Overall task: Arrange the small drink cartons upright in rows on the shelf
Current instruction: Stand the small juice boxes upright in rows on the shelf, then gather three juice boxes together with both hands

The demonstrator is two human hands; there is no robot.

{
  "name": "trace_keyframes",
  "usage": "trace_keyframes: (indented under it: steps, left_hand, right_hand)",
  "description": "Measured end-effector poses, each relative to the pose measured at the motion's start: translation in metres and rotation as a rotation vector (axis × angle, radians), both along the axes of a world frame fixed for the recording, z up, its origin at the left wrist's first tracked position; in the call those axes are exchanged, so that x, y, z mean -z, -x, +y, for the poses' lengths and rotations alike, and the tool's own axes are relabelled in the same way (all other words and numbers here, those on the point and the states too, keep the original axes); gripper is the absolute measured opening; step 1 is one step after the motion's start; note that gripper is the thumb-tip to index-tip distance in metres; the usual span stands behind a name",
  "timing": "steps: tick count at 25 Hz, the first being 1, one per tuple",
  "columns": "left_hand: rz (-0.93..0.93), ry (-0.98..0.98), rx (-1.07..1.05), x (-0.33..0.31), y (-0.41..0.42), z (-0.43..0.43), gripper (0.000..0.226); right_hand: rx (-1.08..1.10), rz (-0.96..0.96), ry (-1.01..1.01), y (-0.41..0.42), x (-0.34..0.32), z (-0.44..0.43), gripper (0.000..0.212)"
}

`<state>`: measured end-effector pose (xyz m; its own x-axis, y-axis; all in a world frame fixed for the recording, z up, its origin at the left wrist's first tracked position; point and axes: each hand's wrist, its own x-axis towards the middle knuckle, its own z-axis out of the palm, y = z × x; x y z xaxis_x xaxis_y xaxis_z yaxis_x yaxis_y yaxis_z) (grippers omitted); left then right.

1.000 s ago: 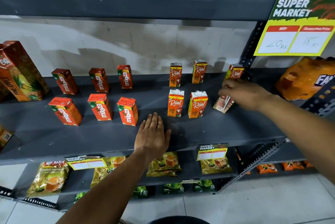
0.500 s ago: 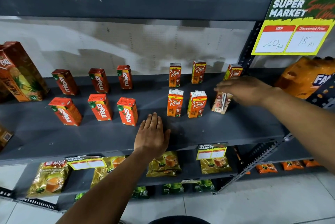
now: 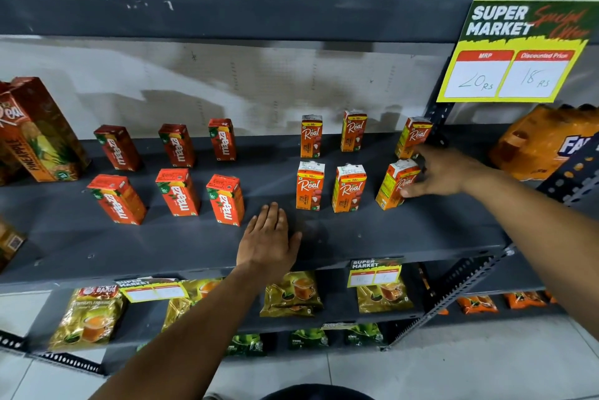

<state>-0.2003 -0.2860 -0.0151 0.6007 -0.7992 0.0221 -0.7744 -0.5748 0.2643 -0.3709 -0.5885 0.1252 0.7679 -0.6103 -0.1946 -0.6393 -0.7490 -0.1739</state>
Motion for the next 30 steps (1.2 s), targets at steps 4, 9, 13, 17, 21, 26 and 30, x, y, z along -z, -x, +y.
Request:
trace_keyframes:
  steps: [4,9,13,17,21,26,30]
  left_hand:
    - [0.445,0.221,-0.106,-0.020,-0.013,-0.017,0.100]
    - [0.680,0.455,-0.115,-0.034,-0.032,-0.057,0.083]
    - [0.706,0.445,-0.098,-0.029,-0.037,-0.068,0.058]
    - [0.780,0.401,-0.014,-0.029,-0.033,-0.084,0.069]
    - [0.720,0.356,-0.081,-0.022,-0.025,-0.092,0.079]
    - [0.712,0.358,-0.142,-0.023,-0.014,-0.093,0.072]
    - [0.715,0.344,-0.110,-0.022,0.016,-0.095,0.077]
  right_hand:
    - [0.101,-0.211,-0.328,0.024,0.031,-0.011,0.099]
    - [0.179,-0.548,-0.704,0.015,0.074,0.001,0.069]
    - [0.166,-0.458,-0.598,-0.003,0.084,0.006,0.047]
    - [0.055,-0.401,-0.620,-0.024,0.087,0.017,0.053]
    - [-0.047,-0.404,-0.622,-0.036,0.093,0.023,0.066]
    - [-0.067,-0.503,-0.657,-0.026,0.101,0.030,0.070]
    - [-0.017,-0.459,-0.610,0.006,0.102,0.027,0.063]
